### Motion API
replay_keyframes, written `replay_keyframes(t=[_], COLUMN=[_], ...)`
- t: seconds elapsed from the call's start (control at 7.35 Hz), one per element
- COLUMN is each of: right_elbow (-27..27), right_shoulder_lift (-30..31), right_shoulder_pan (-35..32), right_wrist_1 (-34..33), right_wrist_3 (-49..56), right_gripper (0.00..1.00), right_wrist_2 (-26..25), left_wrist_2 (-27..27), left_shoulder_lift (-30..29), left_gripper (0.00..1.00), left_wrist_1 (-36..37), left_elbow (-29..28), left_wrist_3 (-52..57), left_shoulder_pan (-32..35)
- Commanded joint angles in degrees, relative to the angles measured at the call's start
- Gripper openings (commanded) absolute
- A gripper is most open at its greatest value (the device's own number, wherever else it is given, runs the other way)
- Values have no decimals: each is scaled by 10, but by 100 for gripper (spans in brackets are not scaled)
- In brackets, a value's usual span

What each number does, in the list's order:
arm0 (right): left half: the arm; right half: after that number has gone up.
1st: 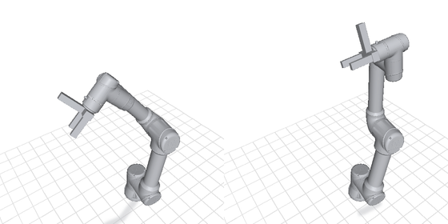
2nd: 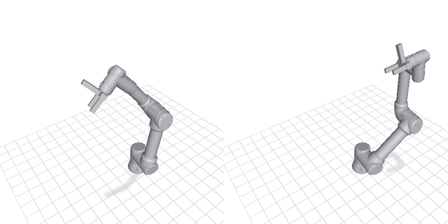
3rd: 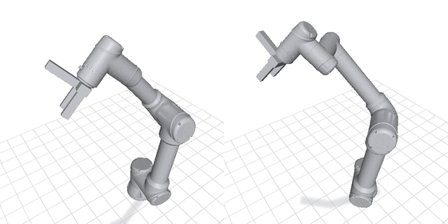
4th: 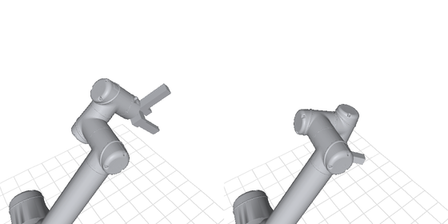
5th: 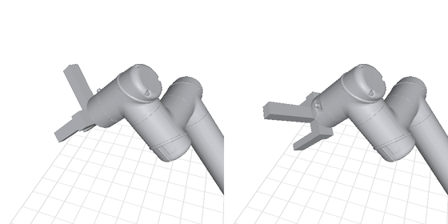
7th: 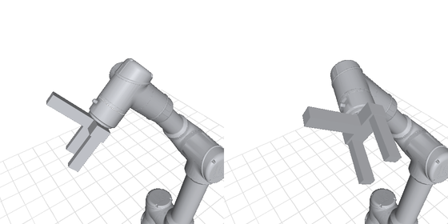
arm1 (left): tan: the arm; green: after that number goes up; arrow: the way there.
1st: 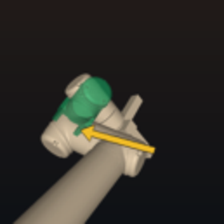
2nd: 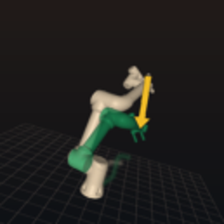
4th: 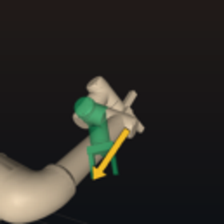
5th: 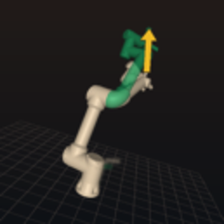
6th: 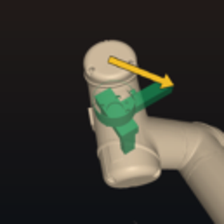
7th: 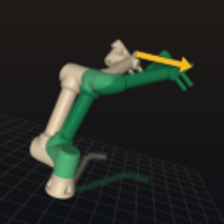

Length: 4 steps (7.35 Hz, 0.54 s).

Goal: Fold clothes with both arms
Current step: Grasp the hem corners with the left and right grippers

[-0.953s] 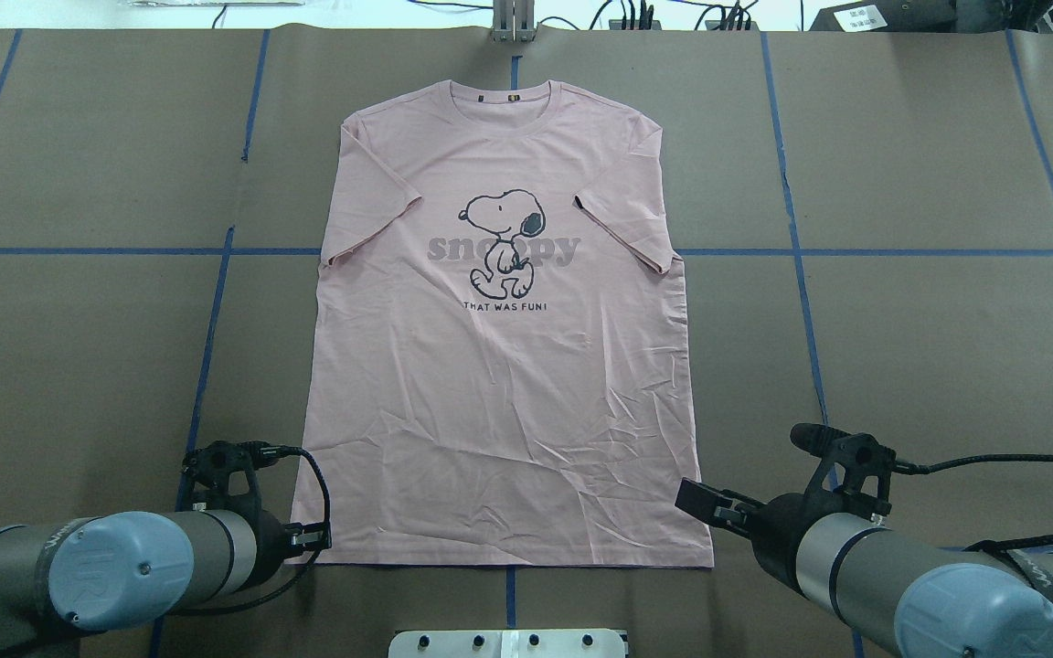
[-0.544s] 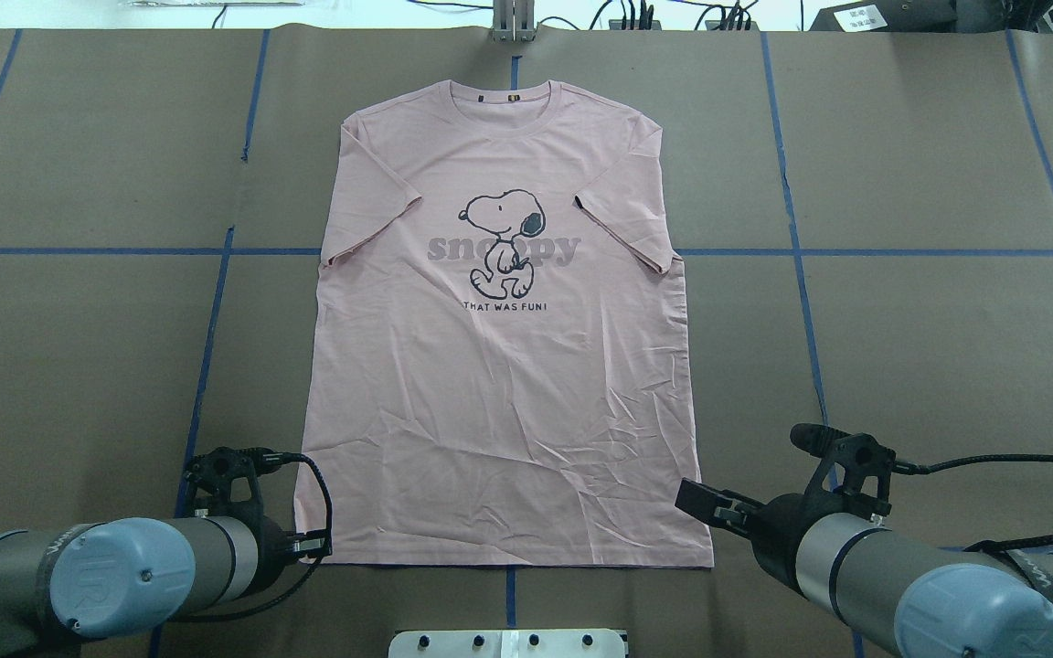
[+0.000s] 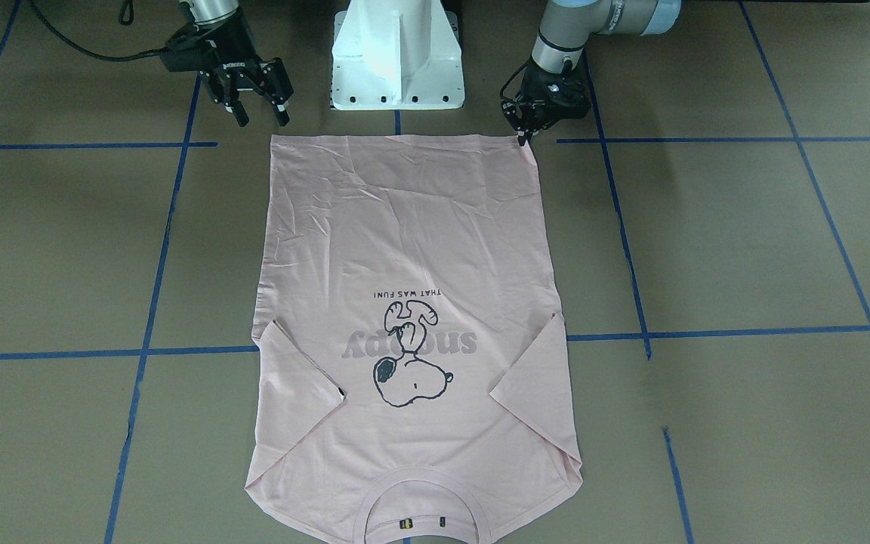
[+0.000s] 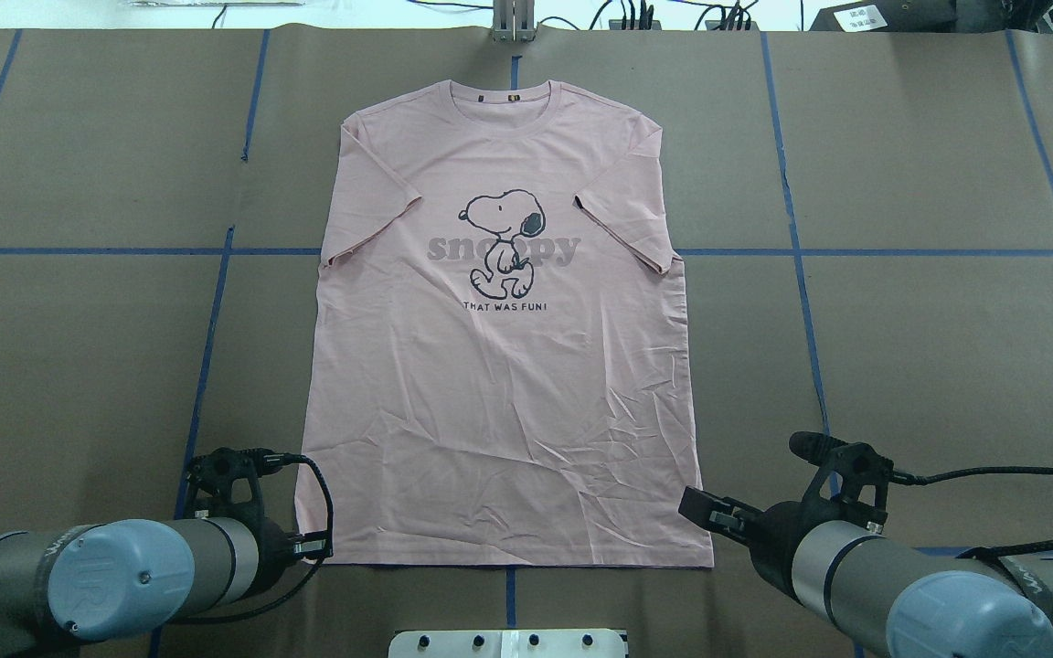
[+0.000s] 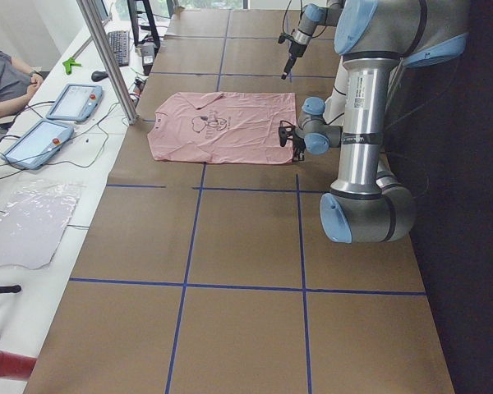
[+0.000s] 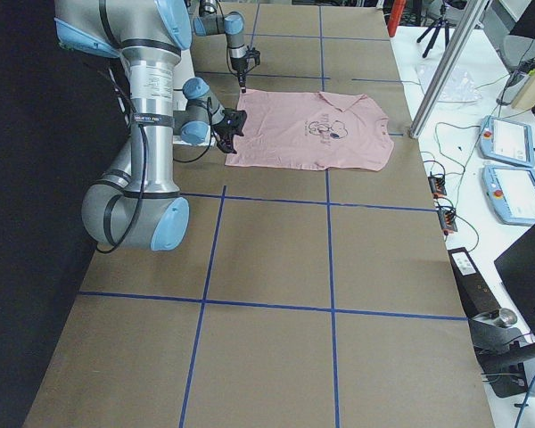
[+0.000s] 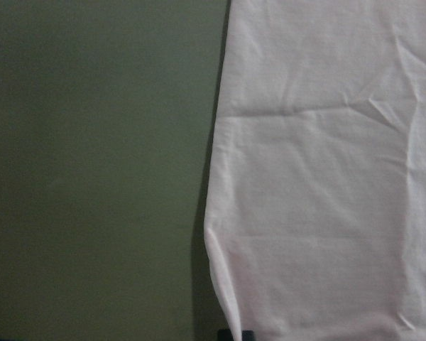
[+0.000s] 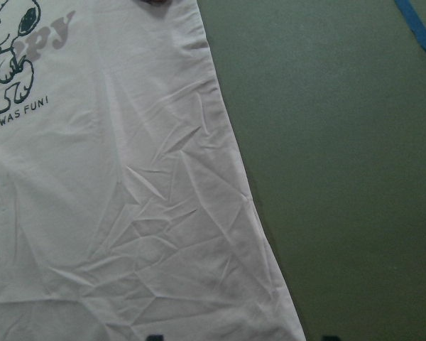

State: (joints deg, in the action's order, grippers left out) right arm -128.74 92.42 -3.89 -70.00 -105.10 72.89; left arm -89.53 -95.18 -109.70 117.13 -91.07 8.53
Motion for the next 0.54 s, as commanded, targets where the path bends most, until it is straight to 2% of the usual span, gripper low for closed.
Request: replay_keyframes(t=[0.0, 0.14, 0.41], right_elbow=[3, 12, 64], right_shoulder_lift=[-13, -32, -61], right_shoulder_pan=[16, 21, 30], right_wrist_1=[-46, -85, -95], right_wrist_3=[-29, -37, -45], right_gripper=[57, 57, 59], right_wrist_2=[2, 1, -1], left_wrist_2=[-2, -4, -4], left_shoulder_lift=[-2, -3, -6], left_gripper=[0, 0, 0], left_wrist_1=[0, 0, 0], left_elbow=[4, 4, 6], left_wrist_3=[0, 0, 0], left_shoulder_pan=[0, 0, 0])
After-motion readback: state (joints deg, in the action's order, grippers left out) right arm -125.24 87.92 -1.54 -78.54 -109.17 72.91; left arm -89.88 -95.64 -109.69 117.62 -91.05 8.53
